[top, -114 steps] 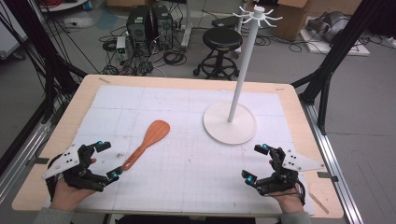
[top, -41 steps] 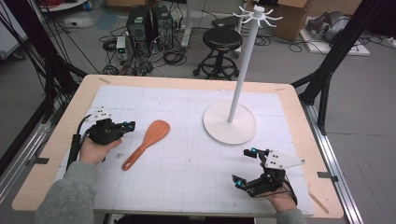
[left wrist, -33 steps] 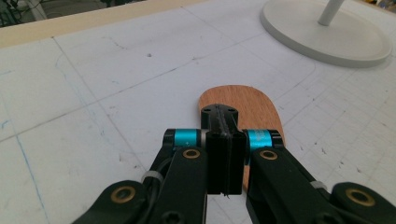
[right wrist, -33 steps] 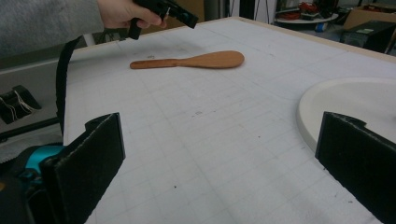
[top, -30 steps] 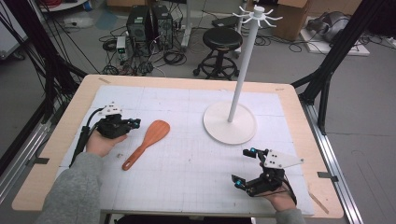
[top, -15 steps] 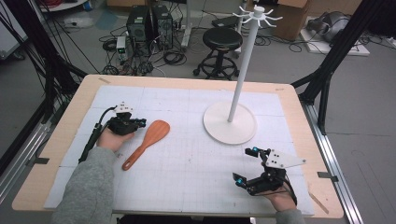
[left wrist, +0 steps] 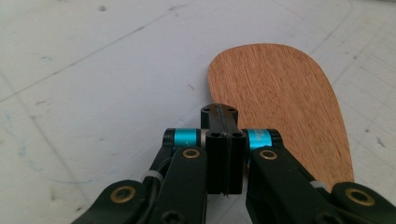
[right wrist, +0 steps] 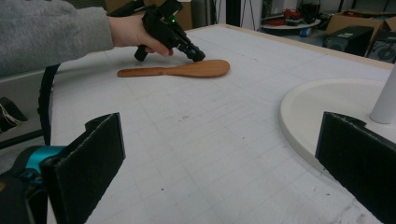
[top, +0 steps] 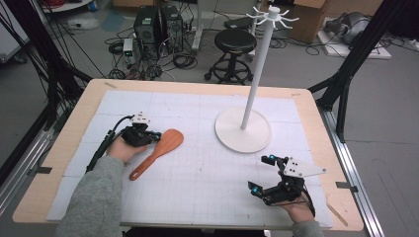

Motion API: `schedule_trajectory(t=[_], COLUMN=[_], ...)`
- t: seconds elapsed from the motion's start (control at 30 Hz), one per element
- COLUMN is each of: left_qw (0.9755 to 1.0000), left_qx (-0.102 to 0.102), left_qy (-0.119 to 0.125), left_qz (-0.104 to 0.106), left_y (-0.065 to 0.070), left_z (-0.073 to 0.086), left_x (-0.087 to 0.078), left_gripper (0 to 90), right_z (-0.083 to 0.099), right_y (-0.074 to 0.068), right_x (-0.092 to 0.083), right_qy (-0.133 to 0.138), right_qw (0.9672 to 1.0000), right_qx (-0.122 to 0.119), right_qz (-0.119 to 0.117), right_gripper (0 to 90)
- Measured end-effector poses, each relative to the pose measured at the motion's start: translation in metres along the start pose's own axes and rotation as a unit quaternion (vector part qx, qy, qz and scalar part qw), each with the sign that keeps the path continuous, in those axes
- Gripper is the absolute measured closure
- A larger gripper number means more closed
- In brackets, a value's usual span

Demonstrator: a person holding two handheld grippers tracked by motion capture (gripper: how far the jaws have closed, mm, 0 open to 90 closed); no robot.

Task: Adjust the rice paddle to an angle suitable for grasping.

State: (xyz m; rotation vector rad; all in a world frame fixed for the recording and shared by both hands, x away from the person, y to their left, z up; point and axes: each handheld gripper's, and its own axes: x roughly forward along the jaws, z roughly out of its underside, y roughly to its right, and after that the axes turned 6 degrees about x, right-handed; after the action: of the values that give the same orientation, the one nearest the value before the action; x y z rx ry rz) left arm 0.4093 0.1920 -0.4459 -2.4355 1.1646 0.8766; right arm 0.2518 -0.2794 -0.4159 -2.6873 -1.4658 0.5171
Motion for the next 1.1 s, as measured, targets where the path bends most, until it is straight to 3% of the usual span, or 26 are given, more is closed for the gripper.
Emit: schedule_trajectory(t=[0.13, 0.4, 0.57, 0.73, 0.83, 0.9, 0.93, 1.1], left_qw=[0.9997, 0.9981, 0.9972, 0.9931, 0.9925, 0.9896, 0.99, 0.9867], left_qx=[-0.011, 0.032, 0.04, 0.038, 0.041, 0.054, 0.06, 0.077], left_qy=[-0.001, -0.019, -0.026, -0.023, -0.022, -0.026, -0.028, -0.034], left_qz=[0.021, 0.05, 0.058, 0.108, 0.113, 0.131, 0.125, 0.139], left_y=[0.005, 0.024, 0.032, 0.045, 0.049, 0.056, 0.058, 0.068], left_z=[0.0, -0.004, -0.005, -0.004, -0.004, -0.005, -0.005, -0.005], left_x=[0.0, -0.001, -0.002, 0.0, 0.0, 0.0, 0.0, -0.002], left_gripper=[89.7, 89.8, 89.8, 89.8, 89.8, 89.8, 89.8, 89.8], right_z=[0.0, 0.0, 0.0, 0.0, 0.0, 0.0, -0.001, -0.001], right_y=[0.001, 0.002, 0.003, 0.004, 0.003, 0.004, 0.004, 0.005], right_x=[0.001, 0.002, 0.003, 0.005, 0.006, 0.007, 0.007, 0.006], right_qy=[-0.004, -0.004, -0.004, -0.008, -0.012, -0.011, -0.01, -0.008], right_qw=[1.0, 1.0, 1.0, 1.0, 0.9999, 0.9999, 0.9999, 1.0], right_qx=[-0.001, 0.0, 0.001, -0.001, 0.0, -0.003, -0.002, 0.001], right_qz=[0.001, 0.002, 0.003, 0.002, 0.002, 0.001, 0.001, 0.002], right_gripper=[0.0, 0.0, 0.0, 0.0, 0.0, 0.0, 0.0, 0.0])
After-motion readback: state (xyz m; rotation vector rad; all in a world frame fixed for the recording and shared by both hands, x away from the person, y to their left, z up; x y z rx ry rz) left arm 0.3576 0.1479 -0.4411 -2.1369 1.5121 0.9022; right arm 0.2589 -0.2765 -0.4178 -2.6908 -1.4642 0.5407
